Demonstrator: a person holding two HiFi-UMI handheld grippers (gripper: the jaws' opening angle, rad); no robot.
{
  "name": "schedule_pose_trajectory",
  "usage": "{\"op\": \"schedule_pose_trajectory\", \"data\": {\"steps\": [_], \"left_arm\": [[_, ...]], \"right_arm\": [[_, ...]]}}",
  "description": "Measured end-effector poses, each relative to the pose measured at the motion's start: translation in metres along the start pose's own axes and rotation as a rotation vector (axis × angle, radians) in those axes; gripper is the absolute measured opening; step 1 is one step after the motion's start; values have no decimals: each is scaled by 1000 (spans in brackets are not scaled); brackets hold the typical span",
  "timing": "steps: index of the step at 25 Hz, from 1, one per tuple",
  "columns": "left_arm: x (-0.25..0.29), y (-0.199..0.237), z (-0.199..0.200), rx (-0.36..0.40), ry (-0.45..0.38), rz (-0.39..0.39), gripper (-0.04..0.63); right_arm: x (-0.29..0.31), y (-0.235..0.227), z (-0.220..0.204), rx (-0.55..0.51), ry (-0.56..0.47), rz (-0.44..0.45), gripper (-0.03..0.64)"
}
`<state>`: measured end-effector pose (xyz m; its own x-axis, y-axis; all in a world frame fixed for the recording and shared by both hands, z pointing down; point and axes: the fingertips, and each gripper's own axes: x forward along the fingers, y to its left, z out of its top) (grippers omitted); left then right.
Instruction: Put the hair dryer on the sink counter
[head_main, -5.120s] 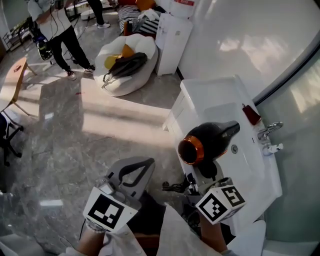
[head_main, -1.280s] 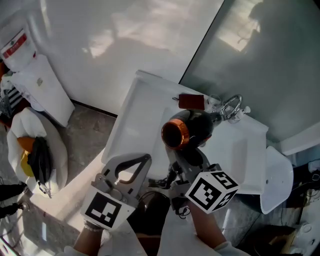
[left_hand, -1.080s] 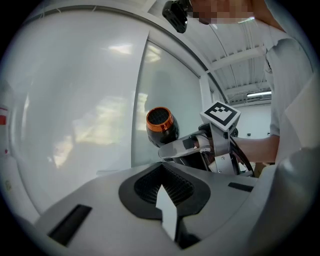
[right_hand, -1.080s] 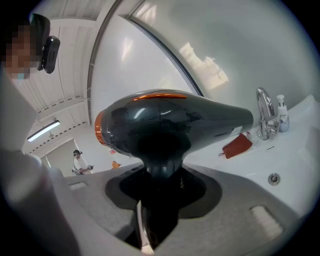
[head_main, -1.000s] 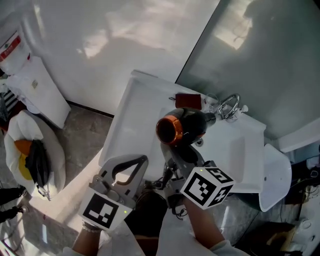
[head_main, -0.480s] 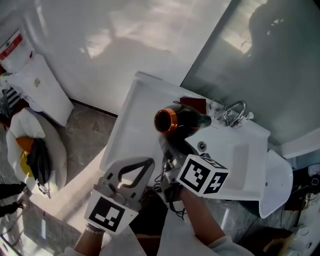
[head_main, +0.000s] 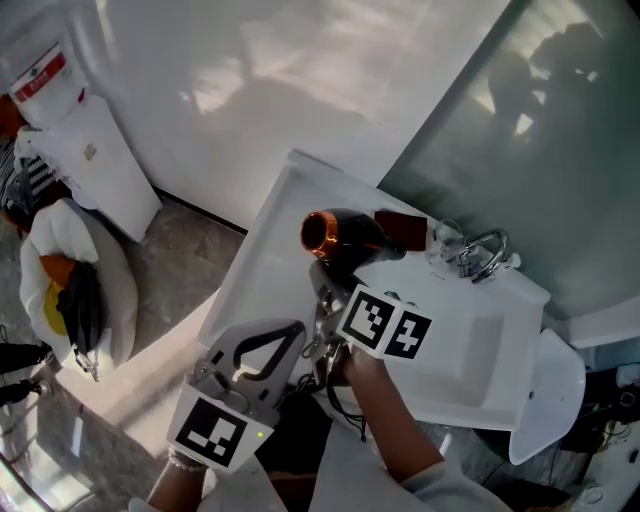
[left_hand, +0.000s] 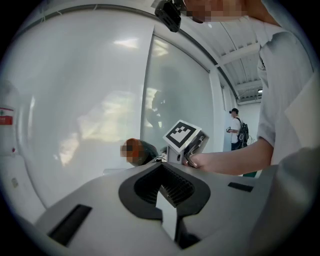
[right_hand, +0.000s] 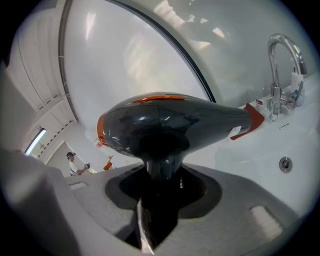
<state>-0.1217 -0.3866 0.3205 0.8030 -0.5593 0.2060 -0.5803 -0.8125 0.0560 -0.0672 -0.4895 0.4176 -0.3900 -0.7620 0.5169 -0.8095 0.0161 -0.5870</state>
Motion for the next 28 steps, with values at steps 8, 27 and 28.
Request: {"op": "schedule_pose_trajectory", "data": {"steps": [8, 27, 28], "left_arm": [[17, 8, -4, -11, 27, 34, 2], [71, 25, -20, -12, 126, 64, 2], [73, 26, -21, -11, 129, 66, 2]], "right_arm": [[41, -21, -3, 10, 78, -22, 166], [125, -88, -22, 22, 246, -141, 167], [130, -88, -24, 14, 254, -143, 166]]}}
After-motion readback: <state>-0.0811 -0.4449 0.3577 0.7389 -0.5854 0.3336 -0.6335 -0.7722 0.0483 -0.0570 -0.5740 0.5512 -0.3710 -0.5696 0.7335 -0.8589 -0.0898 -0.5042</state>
